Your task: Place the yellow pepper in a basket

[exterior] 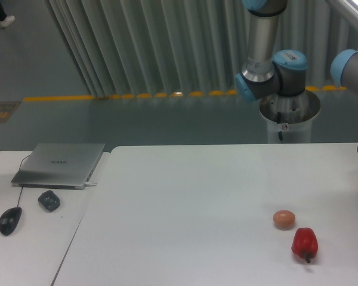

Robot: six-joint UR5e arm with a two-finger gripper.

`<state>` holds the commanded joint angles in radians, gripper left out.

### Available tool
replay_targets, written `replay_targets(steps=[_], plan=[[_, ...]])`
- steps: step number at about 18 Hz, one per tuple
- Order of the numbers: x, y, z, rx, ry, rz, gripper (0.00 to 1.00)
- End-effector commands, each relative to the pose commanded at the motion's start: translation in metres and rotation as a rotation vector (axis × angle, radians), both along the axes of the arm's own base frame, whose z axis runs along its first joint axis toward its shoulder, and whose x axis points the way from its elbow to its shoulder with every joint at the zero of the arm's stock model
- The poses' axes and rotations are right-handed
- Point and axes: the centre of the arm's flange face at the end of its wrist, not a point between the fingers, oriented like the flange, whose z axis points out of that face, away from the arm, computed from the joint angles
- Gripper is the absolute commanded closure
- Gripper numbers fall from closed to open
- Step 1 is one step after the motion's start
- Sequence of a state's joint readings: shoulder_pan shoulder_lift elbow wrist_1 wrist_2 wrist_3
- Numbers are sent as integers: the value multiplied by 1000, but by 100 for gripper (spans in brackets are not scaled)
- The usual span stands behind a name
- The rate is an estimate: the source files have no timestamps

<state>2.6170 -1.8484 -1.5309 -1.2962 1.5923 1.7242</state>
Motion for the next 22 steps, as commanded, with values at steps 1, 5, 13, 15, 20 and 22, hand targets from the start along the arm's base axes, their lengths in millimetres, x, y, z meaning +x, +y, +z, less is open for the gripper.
replay_targets(steps=[1, 5, 13, 15, 20, 22], plan=[[0, 0, 2, 1, 1, 2, 0], [7, -5, 14, -27, -25, 3, 0], [19, -12, 29, -64, -74, 7, 0], [20, -12, 26, -63, -84, 7, 0], [21, -12, 23, -65, -90, 6, 0], [22, -12, 23, -63, -89, 6, 0]])
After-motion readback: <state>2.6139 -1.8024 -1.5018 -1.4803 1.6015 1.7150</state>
